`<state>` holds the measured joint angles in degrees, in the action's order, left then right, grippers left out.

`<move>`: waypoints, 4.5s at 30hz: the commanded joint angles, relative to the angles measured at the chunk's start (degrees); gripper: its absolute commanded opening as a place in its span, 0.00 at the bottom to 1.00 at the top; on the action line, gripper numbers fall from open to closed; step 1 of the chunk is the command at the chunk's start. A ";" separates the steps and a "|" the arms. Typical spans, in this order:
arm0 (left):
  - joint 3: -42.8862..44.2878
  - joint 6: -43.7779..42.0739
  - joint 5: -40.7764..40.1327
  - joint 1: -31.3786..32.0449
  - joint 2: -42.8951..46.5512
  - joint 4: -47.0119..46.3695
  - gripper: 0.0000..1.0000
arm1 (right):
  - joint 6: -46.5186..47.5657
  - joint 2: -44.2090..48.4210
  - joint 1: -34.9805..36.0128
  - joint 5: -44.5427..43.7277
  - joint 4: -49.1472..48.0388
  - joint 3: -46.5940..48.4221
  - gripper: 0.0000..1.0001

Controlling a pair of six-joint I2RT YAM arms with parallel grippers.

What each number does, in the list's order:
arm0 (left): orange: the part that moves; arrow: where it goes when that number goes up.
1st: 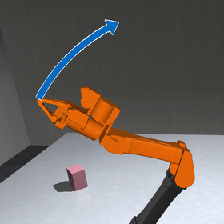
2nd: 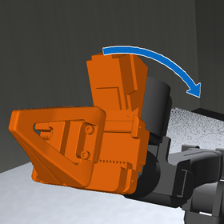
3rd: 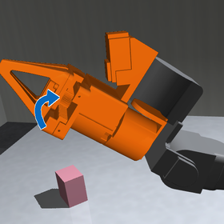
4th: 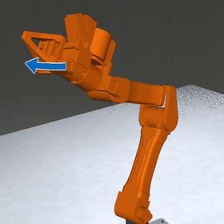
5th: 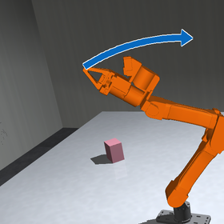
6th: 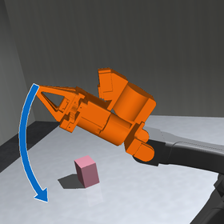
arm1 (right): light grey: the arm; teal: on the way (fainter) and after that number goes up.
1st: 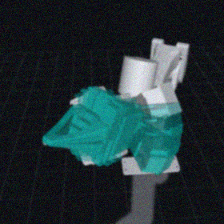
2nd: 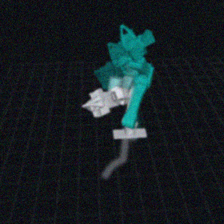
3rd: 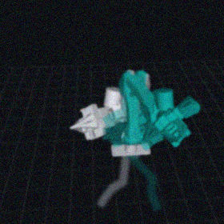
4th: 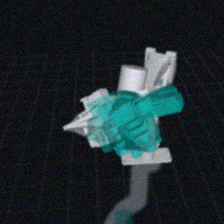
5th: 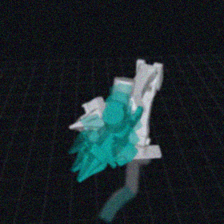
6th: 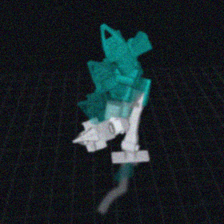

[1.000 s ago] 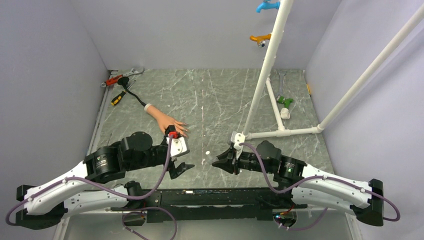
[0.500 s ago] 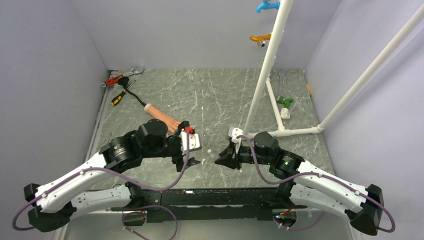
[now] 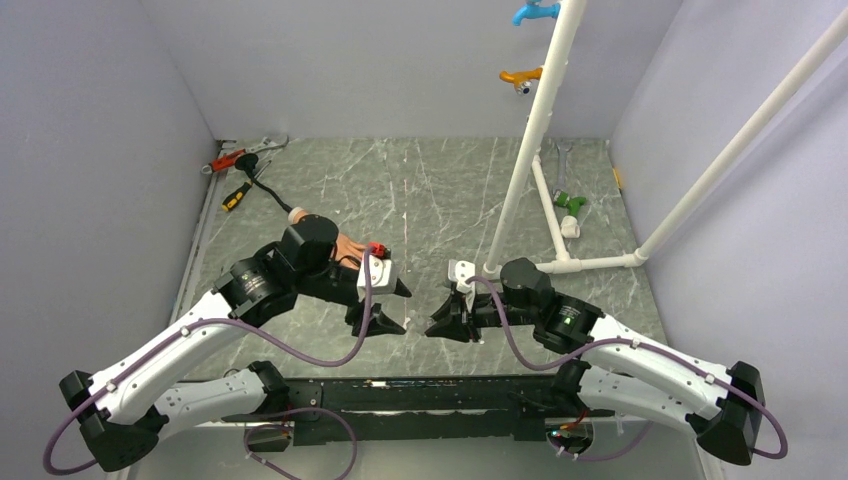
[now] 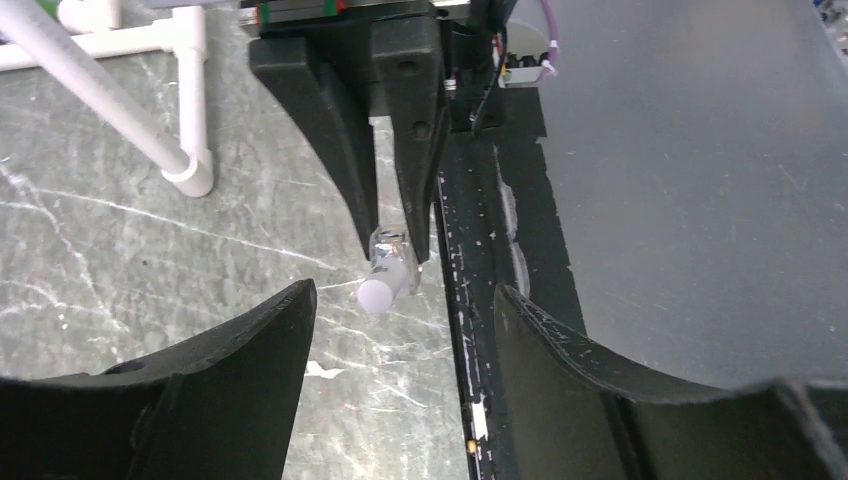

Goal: Paint the nails
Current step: Unscrew the nail polish bottle.

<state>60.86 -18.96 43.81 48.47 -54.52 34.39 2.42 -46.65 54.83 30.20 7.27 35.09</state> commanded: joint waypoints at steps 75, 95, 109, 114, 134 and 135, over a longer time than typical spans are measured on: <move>1.27 22.30 -24.91 7.68 -4.11 -3.38 0.00 | -3.39 -5.78 1.72 -15.61 -14.03 6.22 0.00; 15.83 4.52 -29.72 8.84 -3.45 15.91 0.89 | -4.42 -6.99 3.49 -7.21 -16.02 4.82 0.00; 11.91 -3.05 -21.80 8.84 6.77 9.71 0.85 | 1.23 -5.44 2.94 0.51 -4.09 13.57 0.00; 14.09 -5.02 -17.75 8.84 6.63 11.98 0.79 | -0.23 -6.68 2.97 6.43 -5.71 13.50 0.00; 10.42 -1.83 -15.48 10.16 3.21 10.74 0.68 | -3.73 -5.90 3.40 9.79 -13.95 9.03 0.00; 10.36 -1.79 -15.39 10.31 3.09 10.80 0.68 | -3.66 -5.78 3.44 9.79 -13.95 9.03 0.00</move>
<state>71.64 -21.28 26.98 57.84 -51.35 47.31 -0.69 -53.36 57.98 38.65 -2.20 44.07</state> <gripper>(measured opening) 0.679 0.216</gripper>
